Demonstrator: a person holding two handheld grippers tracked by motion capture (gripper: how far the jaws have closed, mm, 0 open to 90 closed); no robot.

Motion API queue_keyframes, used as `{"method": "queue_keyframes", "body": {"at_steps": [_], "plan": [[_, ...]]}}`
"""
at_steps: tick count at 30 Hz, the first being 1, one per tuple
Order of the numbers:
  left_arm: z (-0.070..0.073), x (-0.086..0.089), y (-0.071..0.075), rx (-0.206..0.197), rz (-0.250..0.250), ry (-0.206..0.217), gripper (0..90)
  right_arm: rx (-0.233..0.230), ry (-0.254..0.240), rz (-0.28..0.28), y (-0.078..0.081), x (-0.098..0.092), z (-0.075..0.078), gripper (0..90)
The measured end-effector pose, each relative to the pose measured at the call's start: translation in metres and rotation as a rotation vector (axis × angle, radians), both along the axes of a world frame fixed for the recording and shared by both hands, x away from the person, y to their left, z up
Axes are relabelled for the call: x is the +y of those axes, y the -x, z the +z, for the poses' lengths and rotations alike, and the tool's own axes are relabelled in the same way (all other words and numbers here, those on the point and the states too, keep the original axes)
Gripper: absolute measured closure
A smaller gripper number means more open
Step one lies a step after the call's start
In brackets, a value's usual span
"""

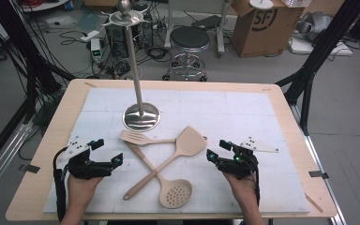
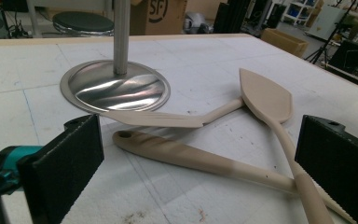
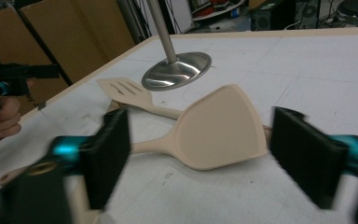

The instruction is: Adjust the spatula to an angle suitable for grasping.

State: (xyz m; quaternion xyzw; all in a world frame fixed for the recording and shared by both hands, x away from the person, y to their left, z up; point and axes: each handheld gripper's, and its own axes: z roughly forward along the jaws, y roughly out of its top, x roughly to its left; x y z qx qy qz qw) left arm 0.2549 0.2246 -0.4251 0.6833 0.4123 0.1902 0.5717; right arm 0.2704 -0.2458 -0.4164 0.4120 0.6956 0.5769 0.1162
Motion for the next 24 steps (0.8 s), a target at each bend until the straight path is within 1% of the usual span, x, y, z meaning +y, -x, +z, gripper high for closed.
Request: {"method": "queue_keyframes", "body": {"at_steps": [1, 3, 4, 6, 7, 9, 10, 11, 12, 14, 16, 17, 18, 19, 20, 21, 23, 24], "plan": [[0.0, 0.0, 0.0, 0.0, -0.001, 0.0, 1.6, 0.0, 0.0, 0.0, 0.0, 0.0, 0.0, 26.6], [-0.001, -0.001, 0.001, 0.004, -0.003, 0.005, 1.6, 0.023, -0.022, 0.005, -0.002, 0.0, -0.001, 29.0], [-0.001, -0.002, 0.001, 0.004, -0.006, 0.003, 1.6, 0.035, -0.038, 0.012, -0.003, 0.0, -0.002, 37.4], [-0.001, -0.004, 0.002, 0.002, -0.013, -0.006, 1.6, 0.027, -0.031, 0.021, -0.003, 0.001, -0.001, 46.5], [-0.001, -0.005, 0.002, 0.001, -0.014, -0.007, 1.6, 0.027, -0.031, 0.021, -0.003, 0.001, -0.001, 46.5], [-0.001, -0.005, 0.002, -0.001, -0.012, -0.01, 1.6, 0.022, -0.026, 0.036, -0.002, 0.005, 0.001, 52.3], [0.0, -0.005, 0.003, -0.001, -0.01, -0.01, 1.6, 0.02, -0.033, 0.059, 0.0, 0.009, 0.002, 60.5], [-0.001, -0.005, 0.003, -0.002, -0.009, -0.008, 1.6, 0.02, -0.033, 0.059, 0.0, 0.009, 0.002, 60.5], [0.0, -0.004, 0.003, -0.001, -0.009, -0.011, 1.6, 0.033, -0.039, 0.086, 0.003, 0.015, 0.002, 68.4], [0.0, -0.004, 0.004, -0.001, -0.004, -0.015, 1.6, 0.038, -0.045, 0.114, 0.006, 0.02, 0.001, 75.4], [0.0, -0.003, 0.005, -0.005, -0.002, -0.022, 1.7, 0.039, -0.034, 0.132, 0.008, 0.024, 0.001, 81.0], [0.0, -0.003, 0.006, -0.008, 0.001, -0.026, 1.7, 0.039, -0.034, 0.132, 0.008, 0.024, 0.001, 81.0], [0.0, -0.003, 0.007, -0.011, 0.003, -0.026, 1.6, 0.046, -0.034, 0.143, 0.009, 0.026, 0.002, 82.7], [0.0, -0.002, 0.007, -0.012, 0.005, -0.027, 1.7, 0.041, -0.029, 0.153, 0.009, 0.027, 0.001, 83.9], [0.0, -0.001, 0.008, -0.012, 0.005, -0.023, 1.7, 0.05, -0.034, 0.164, 0.01, 0.03, 0.002, 87.4], [0.0, -0.001, 0.008, -0.014, 0.01, -0.025, 1.6, 0.055, -0.043, 0.172, 0.011, 0.031, 0.003, 88.9], [0.0, 0.0, 0.009, -0.012, 0.01, -0.023, 1.6, 0.06, -0.045, 0.178, 0.012, 0.033, 0.004, 90.0], [0.0, 0.0, 0.008, -0.009, 0.011, -0.022, 1.6, 0.066, -0.051, 0.198, 0.013, 0.037, 0.006, 90.0]]}}
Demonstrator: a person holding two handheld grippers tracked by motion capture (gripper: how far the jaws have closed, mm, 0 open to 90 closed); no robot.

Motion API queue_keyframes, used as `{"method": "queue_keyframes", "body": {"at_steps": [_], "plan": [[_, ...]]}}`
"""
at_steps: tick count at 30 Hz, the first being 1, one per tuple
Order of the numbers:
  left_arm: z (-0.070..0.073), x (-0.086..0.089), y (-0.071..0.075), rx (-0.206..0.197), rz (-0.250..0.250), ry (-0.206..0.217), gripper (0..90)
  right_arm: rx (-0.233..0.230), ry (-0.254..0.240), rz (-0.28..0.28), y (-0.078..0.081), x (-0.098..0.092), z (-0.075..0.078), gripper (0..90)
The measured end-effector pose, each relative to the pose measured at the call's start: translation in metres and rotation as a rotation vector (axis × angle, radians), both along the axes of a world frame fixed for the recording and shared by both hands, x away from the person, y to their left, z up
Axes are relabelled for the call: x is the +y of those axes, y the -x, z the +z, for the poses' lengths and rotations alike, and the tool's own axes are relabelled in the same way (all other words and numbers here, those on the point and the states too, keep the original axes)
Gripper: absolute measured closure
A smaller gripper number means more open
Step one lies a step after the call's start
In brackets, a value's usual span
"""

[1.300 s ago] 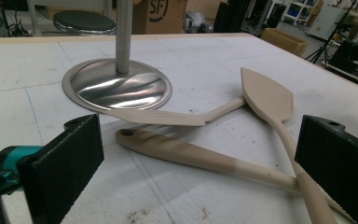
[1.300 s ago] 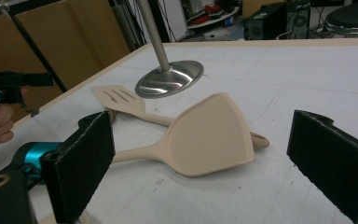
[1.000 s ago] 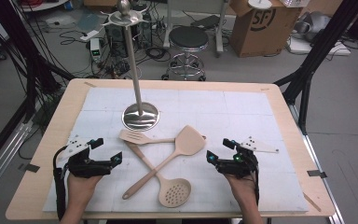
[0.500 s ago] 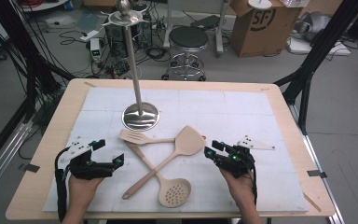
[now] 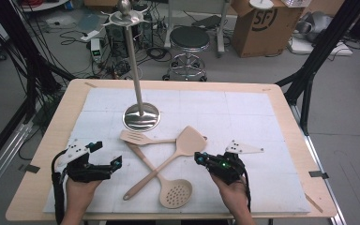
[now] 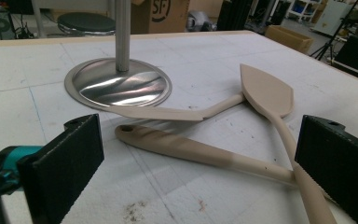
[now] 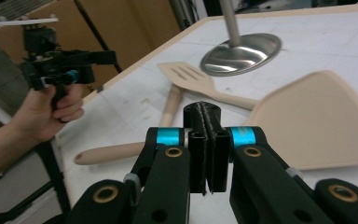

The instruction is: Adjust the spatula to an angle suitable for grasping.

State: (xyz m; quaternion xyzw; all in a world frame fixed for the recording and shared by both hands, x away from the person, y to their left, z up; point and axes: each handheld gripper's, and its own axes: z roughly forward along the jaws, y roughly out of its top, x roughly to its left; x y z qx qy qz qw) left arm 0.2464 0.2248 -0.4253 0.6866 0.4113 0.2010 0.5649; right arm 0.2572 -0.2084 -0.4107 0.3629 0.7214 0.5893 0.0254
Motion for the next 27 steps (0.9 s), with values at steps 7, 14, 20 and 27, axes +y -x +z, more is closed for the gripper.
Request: {"method": "queue_keyframes", "body": {"at_steps": [7, 14, 20, 27], "plan": [[0.0, -0.004, 0.001, -0.004, -0.003, -0.016, 1.6, 0.045, -0.018, 0.056, 0.013, 0.02, 0.005, 90.0], [0.0, -0.008, 0.001, -0.01, -0.009, -0.023, 1.6, 0.08, -0.02, 0.102, 0.023, 0.033, 0.004, 90.0], [0.001, -0.004, 0.001, -0.012, 0.0, -0.013, 1.7, 0.101, -0.017, 0.127, 0.027, 0.043, 0.003, 90.0], [0.001, -0.001, 0.001, -0.015, 0.009, -0.01, 1.6, 0.142, 0.008, 0.177, 0.03, 0.071, 0.003, 90.0]]}}
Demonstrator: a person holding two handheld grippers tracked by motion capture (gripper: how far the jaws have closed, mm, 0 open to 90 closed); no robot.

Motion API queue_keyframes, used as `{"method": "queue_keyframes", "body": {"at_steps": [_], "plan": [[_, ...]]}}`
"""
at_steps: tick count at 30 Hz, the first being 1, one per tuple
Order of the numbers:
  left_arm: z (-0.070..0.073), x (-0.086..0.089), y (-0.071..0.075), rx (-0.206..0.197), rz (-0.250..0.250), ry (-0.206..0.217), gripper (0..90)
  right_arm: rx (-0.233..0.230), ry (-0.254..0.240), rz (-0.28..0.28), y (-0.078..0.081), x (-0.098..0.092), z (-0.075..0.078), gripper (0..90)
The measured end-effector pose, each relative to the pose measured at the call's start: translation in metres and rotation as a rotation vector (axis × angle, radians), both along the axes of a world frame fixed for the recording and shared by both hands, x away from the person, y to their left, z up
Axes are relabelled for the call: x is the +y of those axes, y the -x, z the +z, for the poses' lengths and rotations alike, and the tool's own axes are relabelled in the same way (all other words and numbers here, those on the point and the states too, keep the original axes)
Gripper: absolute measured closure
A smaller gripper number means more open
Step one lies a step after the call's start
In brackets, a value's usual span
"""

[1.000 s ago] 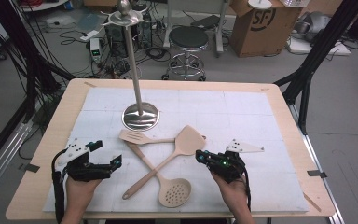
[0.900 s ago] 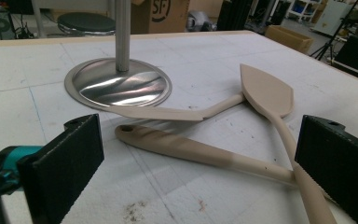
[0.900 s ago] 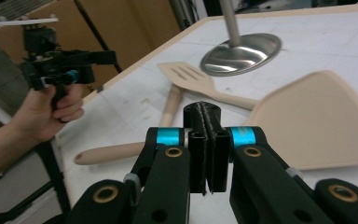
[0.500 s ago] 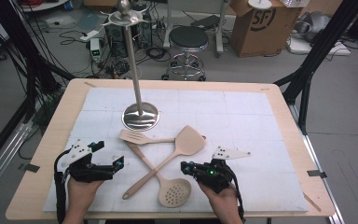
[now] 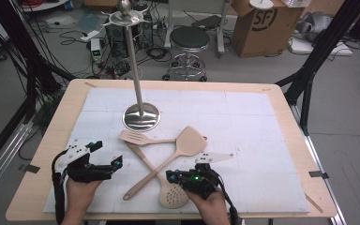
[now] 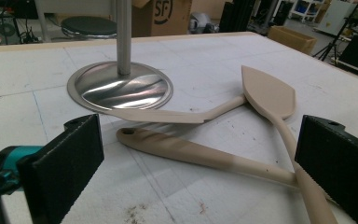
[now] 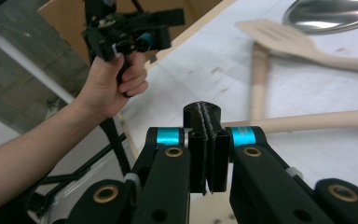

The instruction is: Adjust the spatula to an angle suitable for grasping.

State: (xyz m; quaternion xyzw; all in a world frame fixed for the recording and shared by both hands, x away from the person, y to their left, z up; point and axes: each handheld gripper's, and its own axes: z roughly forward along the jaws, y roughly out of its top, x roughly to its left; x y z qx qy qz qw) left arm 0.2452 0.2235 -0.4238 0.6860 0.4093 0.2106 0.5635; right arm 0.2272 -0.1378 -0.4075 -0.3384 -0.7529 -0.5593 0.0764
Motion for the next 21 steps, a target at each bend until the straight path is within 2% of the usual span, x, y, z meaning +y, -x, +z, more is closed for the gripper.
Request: {"method": "queue_keyframes", "body": {"at_steps": [3, 9, 14, 21], "plan": [[0.0, 0.002, 0.0, -0.004, 0.005, 0.003, 1.6, 0.02, 0.019, 0.044, 0.004, 0.019, 0.0, 90.0], [0.0, 0.003, 0.0, -0.004, 0.01, 0.009, 1.7, 0.06, 0.033, 0.087, 0.009, 0.041, -0.003, 90.0], [0.0, 0.003, -0.001, -0.005, 0.01, 0.009, 1.6, 0.074, 0.047, 0.107, 0.011, 0.053, -0.005, 90.0], [0.0, 0.004, -0.001, -0.01, 0.012, 0.01, 1.6, 0.08, 0.123, 0.13, 0.018, 0.071, -0.003, 90.0]]}}
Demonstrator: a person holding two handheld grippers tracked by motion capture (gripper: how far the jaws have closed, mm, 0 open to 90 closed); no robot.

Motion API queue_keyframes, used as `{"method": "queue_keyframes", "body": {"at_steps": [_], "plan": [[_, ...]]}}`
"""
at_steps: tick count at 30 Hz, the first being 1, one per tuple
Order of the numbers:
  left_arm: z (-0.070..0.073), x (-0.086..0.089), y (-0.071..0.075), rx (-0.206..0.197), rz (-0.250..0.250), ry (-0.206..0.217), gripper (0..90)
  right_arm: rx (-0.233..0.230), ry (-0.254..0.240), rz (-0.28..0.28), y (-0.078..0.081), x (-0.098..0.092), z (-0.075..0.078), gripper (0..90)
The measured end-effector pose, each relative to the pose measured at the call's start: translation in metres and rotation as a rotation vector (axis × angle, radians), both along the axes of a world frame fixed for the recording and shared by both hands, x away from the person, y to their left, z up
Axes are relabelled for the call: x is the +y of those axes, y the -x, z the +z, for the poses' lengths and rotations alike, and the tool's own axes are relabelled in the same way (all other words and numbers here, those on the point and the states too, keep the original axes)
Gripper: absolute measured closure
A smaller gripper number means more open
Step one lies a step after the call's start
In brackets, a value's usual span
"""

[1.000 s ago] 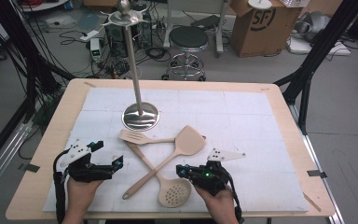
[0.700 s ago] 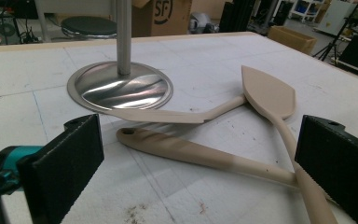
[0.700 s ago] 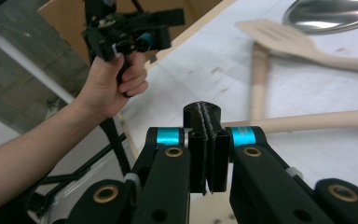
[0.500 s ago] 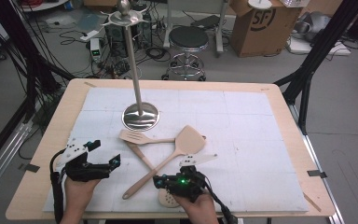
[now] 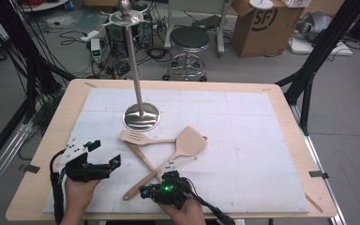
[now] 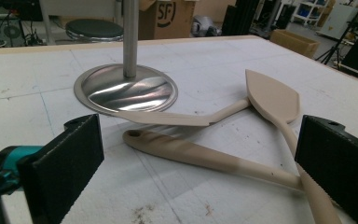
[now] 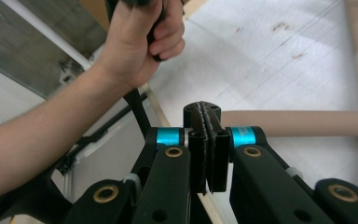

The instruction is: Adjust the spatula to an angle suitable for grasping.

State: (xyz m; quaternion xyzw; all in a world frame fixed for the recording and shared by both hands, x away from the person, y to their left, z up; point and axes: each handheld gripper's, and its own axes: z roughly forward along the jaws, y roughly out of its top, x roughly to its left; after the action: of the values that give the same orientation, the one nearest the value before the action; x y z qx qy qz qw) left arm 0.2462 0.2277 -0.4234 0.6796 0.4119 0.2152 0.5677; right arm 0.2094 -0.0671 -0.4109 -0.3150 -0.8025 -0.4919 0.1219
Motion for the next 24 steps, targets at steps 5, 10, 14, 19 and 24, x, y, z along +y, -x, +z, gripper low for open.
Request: {"method": "queue_keyframes", "body": {"at_steps": [5, 10, 14, 19, 24], "plan": [[0.0, 0.001, 0.0, 0.001, 0.006, 0.005, 1.6, 0.014, 0.02, 0.005, 0.008, 0.012, -0.002, 90.0], [0.001, 0.002, 0.0, -0.003, 0.007, 0.006, 1.6, 0.04, 0.024, 0.002, 0.015, 0.025, -0.013, 90.0], [0.001, 0.002, 0.001, -0.005, 0.002, 0.013, 1.7, 0.055, 0.046, -0.008, 0.018, 0.034, -0.021, 90.0], [0.001, 0.002, 0.001, -0.009, 0.001, 0.016, 1.7, 0.069, 0.069, 0.002, 0.019, 0.045, -0.03, 90.0], [0.001, 0.004, 0.001, -0.01, 0.003, 0.017, 1.7, 0.095, 0.131, -0.001, 0.017, 0.055, -0.04, 90.0]]}}
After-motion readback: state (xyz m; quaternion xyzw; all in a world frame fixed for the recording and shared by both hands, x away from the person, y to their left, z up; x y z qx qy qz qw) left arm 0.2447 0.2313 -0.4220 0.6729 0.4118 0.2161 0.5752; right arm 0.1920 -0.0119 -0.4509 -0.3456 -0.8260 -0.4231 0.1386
